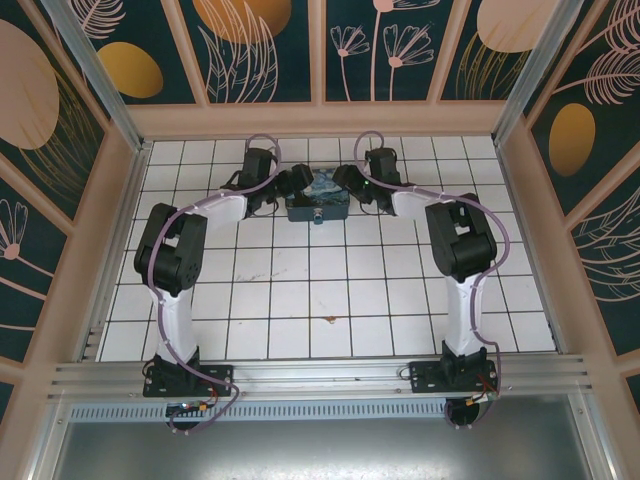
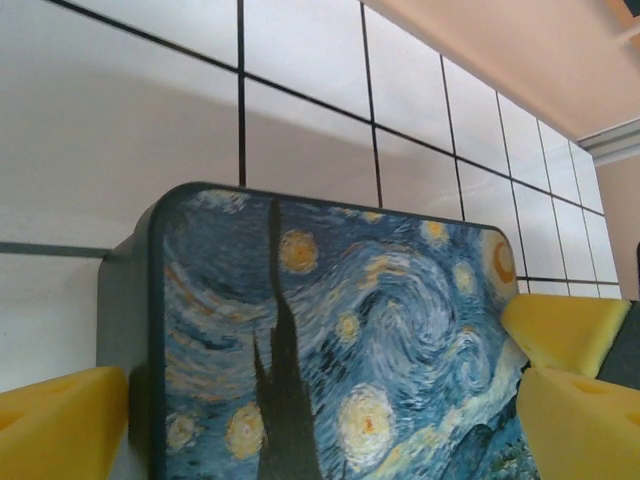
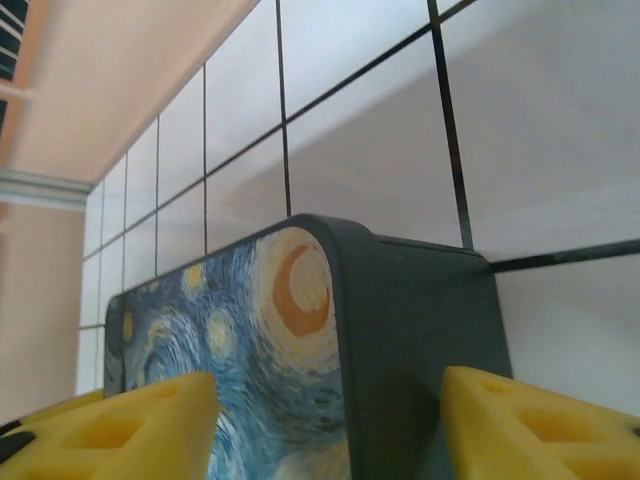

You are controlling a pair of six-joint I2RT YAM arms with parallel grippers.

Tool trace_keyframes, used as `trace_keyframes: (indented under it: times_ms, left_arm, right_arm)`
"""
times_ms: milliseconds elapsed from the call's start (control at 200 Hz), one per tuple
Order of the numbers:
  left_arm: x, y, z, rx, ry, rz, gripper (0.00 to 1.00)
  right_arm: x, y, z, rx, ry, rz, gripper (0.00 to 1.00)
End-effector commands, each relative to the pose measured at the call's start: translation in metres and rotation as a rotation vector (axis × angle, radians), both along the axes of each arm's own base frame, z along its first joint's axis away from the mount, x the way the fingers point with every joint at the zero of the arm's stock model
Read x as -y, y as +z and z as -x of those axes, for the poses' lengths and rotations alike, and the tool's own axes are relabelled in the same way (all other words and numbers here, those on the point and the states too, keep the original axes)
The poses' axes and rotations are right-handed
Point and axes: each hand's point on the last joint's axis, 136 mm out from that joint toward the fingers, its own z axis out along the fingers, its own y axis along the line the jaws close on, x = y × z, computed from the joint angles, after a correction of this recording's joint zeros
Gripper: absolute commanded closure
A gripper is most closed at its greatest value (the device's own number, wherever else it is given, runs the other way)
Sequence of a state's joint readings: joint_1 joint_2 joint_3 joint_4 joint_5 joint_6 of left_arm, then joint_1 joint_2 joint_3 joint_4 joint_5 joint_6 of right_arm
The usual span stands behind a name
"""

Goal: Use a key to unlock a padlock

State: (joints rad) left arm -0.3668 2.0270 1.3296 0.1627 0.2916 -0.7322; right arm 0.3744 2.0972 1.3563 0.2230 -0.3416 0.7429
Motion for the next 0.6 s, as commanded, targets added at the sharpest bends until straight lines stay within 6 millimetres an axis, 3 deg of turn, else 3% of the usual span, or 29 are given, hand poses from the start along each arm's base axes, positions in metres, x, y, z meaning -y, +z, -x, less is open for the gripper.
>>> trace_keyframes:
  times_ms: [0, 255, 400, 440, 470, 485, 596]
  left_arm:
    - [0.015, 0.018, 0.011, 0.034, -0.044, 0.072, 0.01]
    - [0.031, 0.025, 0.052, 0.039, -0.093, 0.103, 0.01]
    - [0.036, 0.031, 0.089, 0.042, -0.115, 0.115, 0.01]
    - [0.037, 0.036, 0.097, 0.052, -0.119, 0.122, 0.01]
    - [0.035, 0.023, 0.11, 0.025, -0.12, 0.109, 0.01]
    - [0.034, 0.032, 0.113, 0.04, -0.117, 0.118, 0.01]
    - [0.028, 0.03, 0.141, 0.031, -0.11, 0.126, 0.01]
  right_arm:
    - [-0.017, 0.03, 0.018, 0.048, 0.035, -0.027, 0.46]
    - [-0.03, 0.043, 0.061, 0.062, 0.05, -0.001, 0.54]
    - [-0.029, 0.043, 0.092, 0.059, 0.03, 0.023, 0.55]
    - [-0.036, 0.043, 0.105, 0.062, 0.043, 0.025, 0.55]
    - [-0.037, 0.041, 0.113, 0.057, 0.04, 0.028, 0.55]
    - [-0.037, 0.041, 0.117, 0.056, 0.04, 0.03, 0.55]
    - [-0.039, 0.033, 0.142, 0.042, 0.03, 0.047, 0.54]
